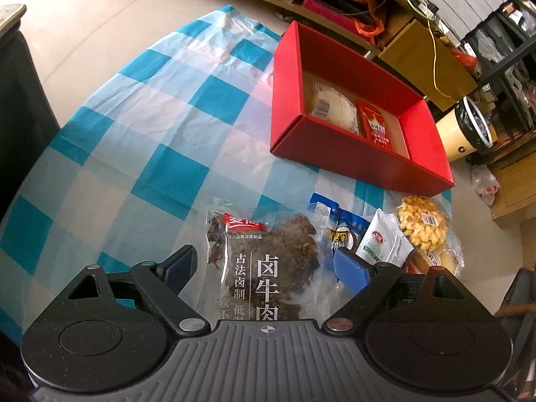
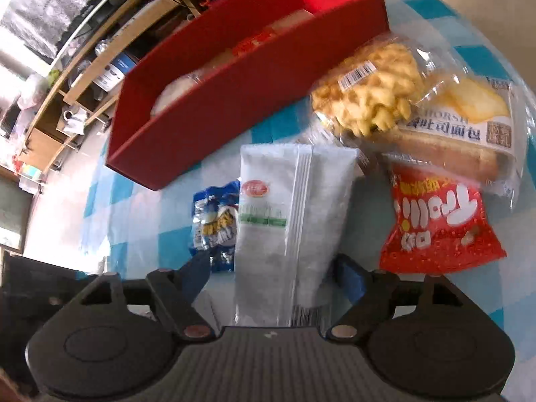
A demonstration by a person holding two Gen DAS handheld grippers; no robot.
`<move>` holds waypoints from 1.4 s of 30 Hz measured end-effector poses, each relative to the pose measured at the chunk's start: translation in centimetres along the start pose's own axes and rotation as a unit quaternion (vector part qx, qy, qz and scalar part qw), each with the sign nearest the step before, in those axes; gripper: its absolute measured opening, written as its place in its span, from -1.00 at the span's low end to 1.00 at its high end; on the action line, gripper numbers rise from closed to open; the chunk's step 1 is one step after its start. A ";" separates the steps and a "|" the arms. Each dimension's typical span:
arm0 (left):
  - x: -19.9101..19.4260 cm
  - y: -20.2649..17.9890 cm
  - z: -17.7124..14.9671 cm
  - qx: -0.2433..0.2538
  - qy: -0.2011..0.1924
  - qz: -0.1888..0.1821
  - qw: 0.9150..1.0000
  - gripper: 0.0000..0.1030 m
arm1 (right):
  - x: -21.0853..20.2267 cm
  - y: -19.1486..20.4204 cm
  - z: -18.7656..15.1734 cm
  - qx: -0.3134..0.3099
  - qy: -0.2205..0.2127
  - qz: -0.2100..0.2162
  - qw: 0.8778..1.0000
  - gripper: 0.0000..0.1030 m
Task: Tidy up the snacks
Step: 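Lower left tool onto brown beef-jerky packet while right tool approaches white Weilong packet, then close left tool on the jerky packet while right tool grasps the white packet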
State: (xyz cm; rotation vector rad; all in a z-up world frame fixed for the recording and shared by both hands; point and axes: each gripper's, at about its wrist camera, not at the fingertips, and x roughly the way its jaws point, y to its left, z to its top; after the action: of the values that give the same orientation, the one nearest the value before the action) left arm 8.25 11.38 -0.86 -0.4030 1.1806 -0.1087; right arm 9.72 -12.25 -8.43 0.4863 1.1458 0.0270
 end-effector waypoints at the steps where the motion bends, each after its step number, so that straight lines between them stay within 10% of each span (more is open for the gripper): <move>1: 0.0 0.0 0.0 0.001 0.000 0.000 1.000 0.78 | -0.1 0.2 -0.1 -0.025 0.002 -0.011 1.000 0.21; 4: 0.1 -0.5 -0.1 0.008 0.002 0.000 1.000 0.78 | -0.9 -1.0 -0.6 -0.049 0.015 0.003 0.999 -0.05; 13: 2.5 -2.0 -1.5 0.048 0.023 0.053 0.997 0.79 | -3.4 -3.2 -3.1 -0.140 0.038 -0.003 0.989 -0.05; 22: 4.4 -3.7 -2.5 0.092 0.015 0.117 0.989 0.80 | -1.5 -0.9 -5.3 -0.250 -0.016 -0.006 0.968 0.98; 29: 4.9 -4.4 -3.2 0.112 0.011 0.145 0.983 0.80 | -1.3 -1.2 -5.1 -0.270 -0.006 0.007 0.963 1.00; 34: 5.0 -5.0 -3.6 0.131 0.005 0.155 0.979 0.70 | -2.8 -2.5 -4.7 -0.264 -0.017 -0.007 0.964 0.26; 42: 3.9 -5.8 -4.1 0.145 -0.009 0.149 0.978 0.42 | -4.2 -4.0 -4.2 -0.240 -0.016 0.011 0.971 -0.09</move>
State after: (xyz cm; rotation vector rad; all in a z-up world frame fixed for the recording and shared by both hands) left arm 6.76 3.83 -3.50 0.0324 1.1737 -0.0161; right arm 3.36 -15.44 -7.67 0.0669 1.0572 0.3078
